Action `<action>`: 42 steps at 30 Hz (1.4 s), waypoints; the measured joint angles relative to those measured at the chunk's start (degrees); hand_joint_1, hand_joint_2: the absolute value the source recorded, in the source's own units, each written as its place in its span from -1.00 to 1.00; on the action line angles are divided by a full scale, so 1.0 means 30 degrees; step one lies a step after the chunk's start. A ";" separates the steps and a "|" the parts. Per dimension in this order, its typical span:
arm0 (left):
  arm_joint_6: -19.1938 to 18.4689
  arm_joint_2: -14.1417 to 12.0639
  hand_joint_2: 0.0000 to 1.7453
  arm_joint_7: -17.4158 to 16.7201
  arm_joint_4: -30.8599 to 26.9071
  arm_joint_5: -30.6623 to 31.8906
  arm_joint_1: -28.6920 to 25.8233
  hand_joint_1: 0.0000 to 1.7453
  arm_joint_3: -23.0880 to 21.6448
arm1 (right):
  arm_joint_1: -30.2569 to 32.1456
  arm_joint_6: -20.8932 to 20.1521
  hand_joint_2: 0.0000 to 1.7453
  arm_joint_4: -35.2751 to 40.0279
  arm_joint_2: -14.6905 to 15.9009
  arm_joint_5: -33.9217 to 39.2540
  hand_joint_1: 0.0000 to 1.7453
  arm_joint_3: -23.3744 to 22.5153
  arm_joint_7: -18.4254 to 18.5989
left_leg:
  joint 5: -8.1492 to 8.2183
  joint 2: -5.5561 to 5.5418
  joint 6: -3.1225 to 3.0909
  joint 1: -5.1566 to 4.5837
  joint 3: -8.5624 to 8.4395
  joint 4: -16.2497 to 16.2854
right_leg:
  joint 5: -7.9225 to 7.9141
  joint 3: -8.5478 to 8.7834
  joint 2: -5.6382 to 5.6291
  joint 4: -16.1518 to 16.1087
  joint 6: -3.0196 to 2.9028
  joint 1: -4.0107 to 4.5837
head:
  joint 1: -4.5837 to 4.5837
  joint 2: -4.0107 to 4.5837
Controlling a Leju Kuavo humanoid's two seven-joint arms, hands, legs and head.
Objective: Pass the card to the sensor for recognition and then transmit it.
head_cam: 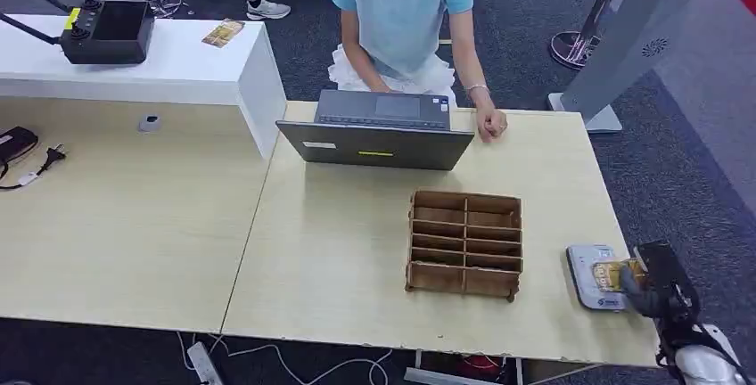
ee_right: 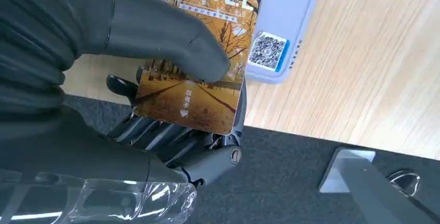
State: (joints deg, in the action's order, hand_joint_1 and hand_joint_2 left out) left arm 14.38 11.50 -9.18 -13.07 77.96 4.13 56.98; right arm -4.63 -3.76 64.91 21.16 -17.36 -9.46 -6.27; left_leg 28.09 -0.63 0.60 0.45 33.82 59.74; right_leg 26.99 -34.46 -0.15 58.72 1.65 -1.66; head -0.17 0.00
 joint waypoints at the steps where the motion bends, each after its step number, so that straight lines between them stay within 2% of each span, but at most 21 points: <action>1: 0.0000 0.0000 -1.00 0.0000 -0.0007 -0.0015 0.0000 -1.00 0.0007 | -0.0005 -0.0177 1.00 0.0015 0.0000 0.0265 1.00 -0.0044 -0.0125 | 0.0000 0.0000 0.0000 0.0000 0.0000 0.0000 | 0.0000 0.0000 0.0000 0.0000 0.0000 0.0000 | 0.0007 0.0000; 9: 0.0015 0.0000 -1.00 0.0037 -0.0007 -0.0116 0.0002 -1.00 0.0051 | -0.0335 -0.2101 1.00 0.0758 0.0037 0.2866 1.00 -0.0969 -0.0744 | 0.0000 0.0001 0.0000 -0.0002 0.0001 0.0000 | 0.0000 -0.0003 -0.0003 0.0000 0.0000 -0.0001 | -0.0001 0.0000; 18: 0.0015 -0.0007 -1.00 0.0212 -0.0007 -0.0277 0.0004 -1.00 0.0233 | -0.0990 -0.2522 1.00 0.1857 0.0561 0.3317 1.00 -0.0976 -0.0715 | 0.0000 0.0000 0.0000 -0.0002 0.0005 0.0000 | 0.0000 -0.0003 0.0000 0.0000 0.0000 -0.0001 | 0.0000 0.0000; 21: 0.0015 -0.0007 -1.00 0.0241 -0.0007 -0.0277 0.0008 -1.00 0.0262 | -0.1203 -0.2479 1.00 0.2338 0.0655 0.3128 1.00 -0.0904 -0.0846 | 0.0000 -0.0001 0.0000 -0.0002 0.0010 0.0000 | 0.0000 -0.0003 0.0000 0.0000 0.0000 -0.0001 | 0.0006 0.0000; 35: -0.0066 -0.0015 -1.00 0.0416 -0.0007 -0.0313 0.0023 -1.00 0.0393 | -0.2920 -0.0460 1.00 0.5210 0.1078 0.0271 1.00 0.0729 -0.1108 | -0.0003 0.0000 0.0001 -0.0002 0.0011 0.0000 | -0.0001 -0.0001 0.0001 0.0002 -0.0001 -0.0002 | -0.0001 0.0000; 42: -0.0248 -0.0015 -1.00 0.0423 -0.0007 -0.0139 0.0038 -1.00 0.0386 | -0.5043 -0.0205 1.00 0.5814 0.1290 -0.0849 1.00 0.1755 -0.0599 | -0.0006 0.0005 -0.0002 -0.0002 0.0008 0.0000 | -0.0006 -0.0002 -0.0010 0.0003 -0.0003 -0.0002 | -0.0001 0.0000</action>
State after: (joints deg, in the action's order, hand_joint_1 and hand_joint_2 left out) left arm 13.64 11.45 -7.91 -13.09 77.55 4.25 58.14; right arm -19.76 -4.37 82.36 25.03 -19.91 -4.20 -8.07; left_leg 28.07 -0.62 0.59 0.44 33.84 59.74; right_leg 26.97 -34.46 -0.18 58.73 1.64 -1.67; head -0.18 0.00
